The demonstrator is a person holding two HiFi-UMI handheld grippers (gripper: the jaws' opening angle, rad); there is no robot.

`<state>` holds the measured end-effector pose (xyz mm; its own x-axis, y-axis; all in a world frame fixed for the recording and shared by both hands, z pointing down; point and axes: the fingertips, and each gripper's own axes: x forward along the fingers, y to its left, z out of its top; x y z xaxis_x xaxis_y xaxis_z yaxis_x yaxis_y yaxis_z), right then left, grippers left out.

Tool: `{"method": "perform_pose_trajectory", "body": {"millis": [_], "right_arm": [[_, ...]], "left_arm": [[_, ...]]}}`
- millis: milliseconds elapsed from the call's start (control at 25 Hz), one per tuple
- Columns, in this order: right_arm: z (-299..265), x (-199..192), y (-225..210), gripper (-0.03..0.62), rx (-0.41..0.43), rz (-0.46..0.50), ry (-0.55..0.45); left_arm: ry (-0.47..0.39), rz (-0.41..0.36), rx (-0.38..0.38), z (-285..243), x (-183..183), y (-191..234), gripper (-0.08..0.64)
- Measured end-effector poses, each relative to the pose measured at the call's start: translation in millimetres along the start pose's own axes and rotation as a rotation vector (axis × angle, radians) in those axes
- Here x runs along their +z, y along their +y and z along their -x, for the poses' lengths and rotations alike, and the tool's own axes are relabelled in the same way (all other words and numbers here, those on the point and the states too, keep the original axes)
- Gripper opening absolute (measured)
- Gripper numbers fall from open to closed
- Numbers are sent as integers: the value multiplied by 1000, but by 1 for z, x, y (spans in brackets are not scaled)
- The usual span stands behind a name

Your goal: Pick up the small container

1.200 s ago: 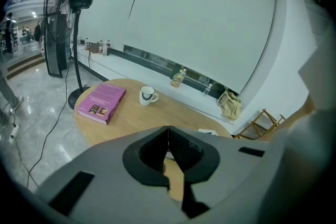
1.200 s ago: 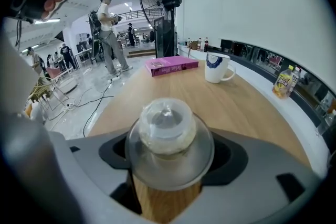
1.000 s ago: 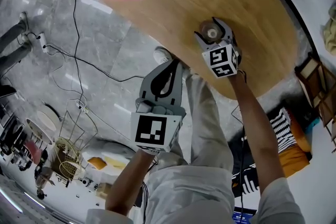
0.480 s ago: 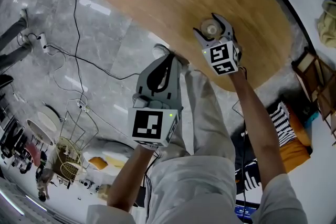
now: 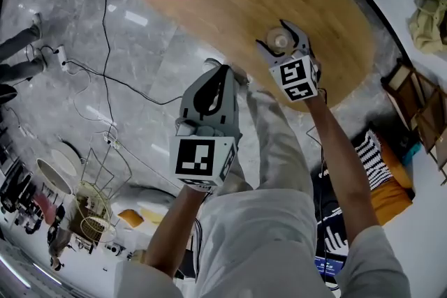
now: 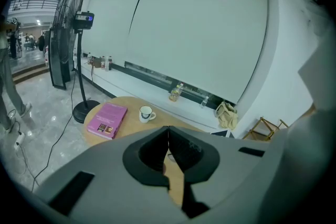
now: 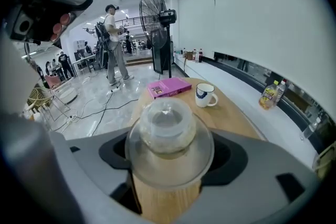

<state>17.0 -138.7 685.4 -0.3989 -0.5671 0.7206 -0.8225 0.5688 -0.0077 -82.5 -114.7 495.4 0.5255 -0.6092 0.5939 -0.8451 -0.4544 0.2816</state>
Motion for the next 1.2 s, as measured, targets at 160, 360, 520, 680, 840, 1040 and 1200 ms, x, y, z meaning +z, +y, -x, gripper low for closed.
{"method": "perform_pose_trajectory", "body": {"millis": [160,360,520,680,840,1040,1200], "right_arm": [[21,8,3,341,0,-9,-11],[52,27,3,341,2,-18,-28],[76,43,5,341,12,-12,-43],[101,61,8,341,26,-3,-59],[124,79,9,341,30,6,-69],[157,103,9,341,24,5,-87],[188,124,10,341,12,-3,-106]], "left_arm": [[-16,-6,10,15,8,-7,20],[-36,-7,18,33,21,-19,20],[-60,-10,29,50,35,-30,20],[-87,-4,44,67,50,-41,20],[-112,-3,58,84,62,-49,20],[-135,-6,59,105,73,-57,20],[-156,-13,54,125,84,-62,20]]}}
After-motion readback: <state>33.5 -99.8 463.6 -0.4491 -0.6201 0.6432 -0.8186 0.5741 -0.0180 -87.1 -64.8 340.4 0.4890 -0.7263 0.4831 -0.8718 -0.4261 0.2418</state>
